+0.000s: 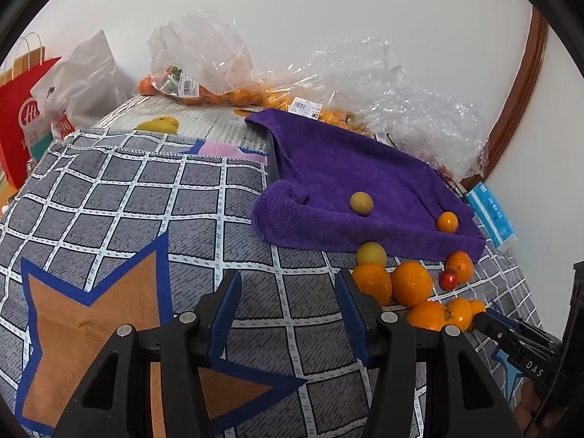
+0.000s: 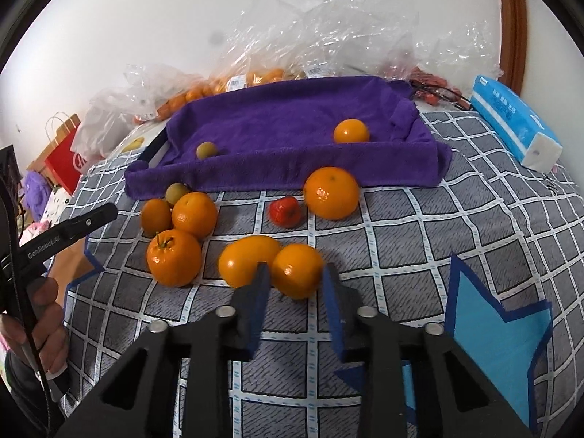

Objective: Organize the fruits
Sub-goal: 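Withdraw both tools from the towel back toward the loose fruits, then position left tool around a large orange while right tool surrounds another orange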

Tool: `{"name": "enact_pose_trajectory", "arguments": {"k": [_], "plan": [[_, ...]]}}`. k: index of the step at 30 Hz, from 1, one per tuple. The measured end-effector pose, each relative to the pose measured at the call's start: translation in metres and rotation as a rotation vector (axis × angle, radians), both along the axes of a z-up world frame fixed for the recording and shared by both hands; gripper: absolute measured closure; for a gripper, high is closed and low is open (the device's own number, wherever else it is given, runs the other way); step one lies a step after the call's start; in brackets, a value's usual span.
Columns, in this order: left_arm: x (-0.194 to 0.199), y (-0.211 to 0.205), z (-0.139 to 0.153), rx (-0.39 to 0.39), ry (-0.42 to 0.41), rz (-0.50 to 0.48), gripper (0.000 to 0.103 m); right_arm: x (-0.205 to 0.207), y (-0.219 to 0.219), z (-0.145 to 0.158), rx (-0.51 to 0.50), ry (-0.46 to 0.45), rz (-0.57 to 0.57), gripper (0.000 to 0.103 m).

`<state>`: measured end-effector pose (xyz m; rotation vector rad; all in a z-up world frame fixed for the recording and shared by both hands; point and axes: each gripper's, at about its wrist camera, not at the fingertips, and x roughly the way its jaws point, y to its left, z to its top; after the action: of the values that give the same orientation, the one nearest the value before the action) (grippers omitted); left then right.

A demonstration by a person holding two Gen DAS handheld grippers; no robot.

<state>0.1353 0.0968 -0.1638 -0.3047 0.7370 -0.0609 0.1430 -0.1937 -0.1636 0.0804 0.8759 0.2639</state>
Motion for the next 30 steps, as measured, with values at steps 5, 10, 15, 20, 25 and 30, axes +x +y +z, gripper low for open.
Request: {"name": "enact_pose_trajectory", "arguments": {"k": [5,10,15,20,25,30], "plan": [[0.000,0.001,-0.002,-0.002,0.009,0.006,0.052,-0.001,-0.009,0.007,-0.027,-0.018,-0.038,0.077],[0.000,0.001,-0.002,-0.003,0.010,0.004,0.052,0.000,-0.004,0.006,-0.069,-0.027,-0.025,0.078],[0.000,0.000,-0.003,0.000,0.013,0.000,0.052,-0.001,0.007,0.003,-0.128,-0.054,-0.010,0.070],[0.001,0.000,-0.005,-0.008,0.021,-0.008,0.052,0.007,0.009,-0.013,-0.190,-0.013,-0.033,0.069],[0.000,-0.003,-0.004,-0.016,0.010,-0.038,0.052,0.009,-0.004,-0.012,-0.127,-0.016,-0.070,0.071],[-0.003,-0.016,0.001,-0.043,-0.005,-0.127,0.052,0.008,-0.008,-0.011,-0.081,-0.020,-0.067,0.071]]}}
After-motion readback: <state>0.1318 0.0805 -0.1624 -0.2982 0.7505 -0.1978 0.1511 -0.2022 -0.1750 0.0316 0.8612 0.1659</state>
